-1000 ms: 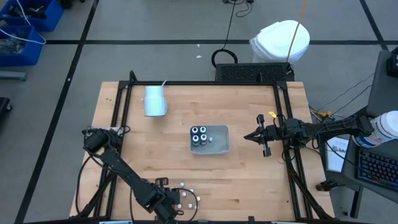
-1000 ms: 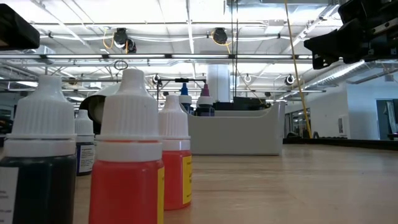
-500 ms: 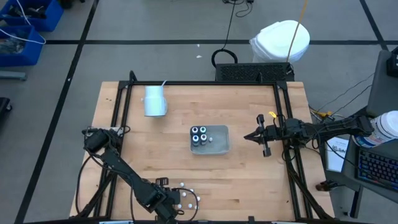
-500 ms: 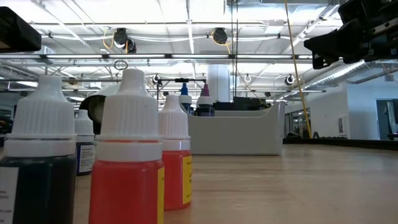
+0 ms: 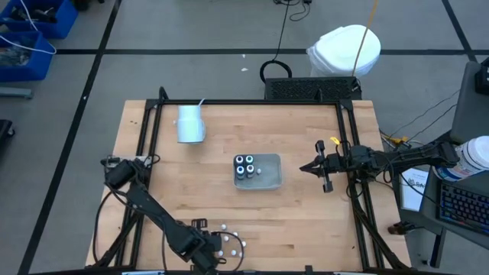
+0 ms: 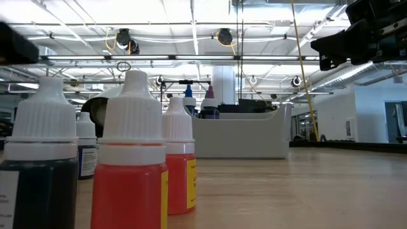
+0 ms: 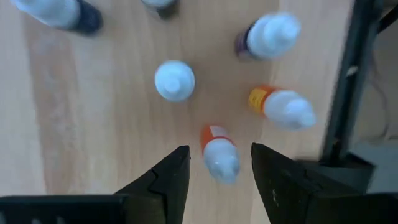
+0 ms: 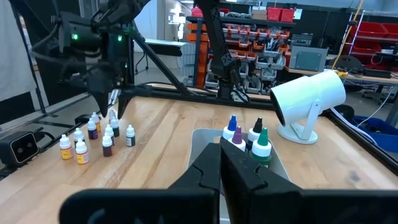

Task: Pick & Place food coloring
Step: Put the small orange food coloring bottle into the white container

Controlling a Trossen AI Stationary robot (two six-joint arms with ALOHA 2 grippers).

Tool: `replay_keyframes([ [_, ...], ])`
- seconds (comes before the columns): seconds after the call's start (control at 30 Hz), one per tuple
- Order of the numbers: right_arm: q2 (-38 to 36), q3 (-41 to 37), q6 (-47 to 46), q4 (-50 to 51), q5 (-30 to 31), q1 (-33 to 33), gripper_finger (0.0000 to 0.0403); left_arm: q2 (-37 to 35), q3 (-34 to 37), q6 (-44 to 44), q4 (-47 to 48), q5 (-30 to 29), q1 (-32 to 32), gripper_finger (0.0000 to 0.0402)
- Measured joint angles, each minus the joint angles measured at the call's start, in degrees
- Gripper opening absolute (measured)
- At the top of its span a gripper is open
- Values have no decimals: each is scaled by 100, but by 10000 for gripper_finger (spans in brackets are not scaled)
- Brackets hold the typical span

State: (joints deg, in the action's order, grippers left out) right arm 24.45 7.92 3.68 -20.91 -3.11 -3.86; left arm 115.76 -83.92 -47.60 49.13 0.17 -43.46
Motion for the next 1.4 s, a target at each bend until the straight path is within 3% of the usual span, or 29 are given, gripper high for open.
replay_keyframes([
  [0.93, -2, 0, 0, 0, 0, 0, 0, 9, 0, -80, 32, 131, 81, 174],
  [1.27, -2, 0, 17, 1, 1, 1, 0, 1, 0, -221, 32, 257, 160, 68],
  [1.4, -2, 0, 17, 4, 0, 0, 0, -2, 0, -434, 61, 462, 173, 63],
])
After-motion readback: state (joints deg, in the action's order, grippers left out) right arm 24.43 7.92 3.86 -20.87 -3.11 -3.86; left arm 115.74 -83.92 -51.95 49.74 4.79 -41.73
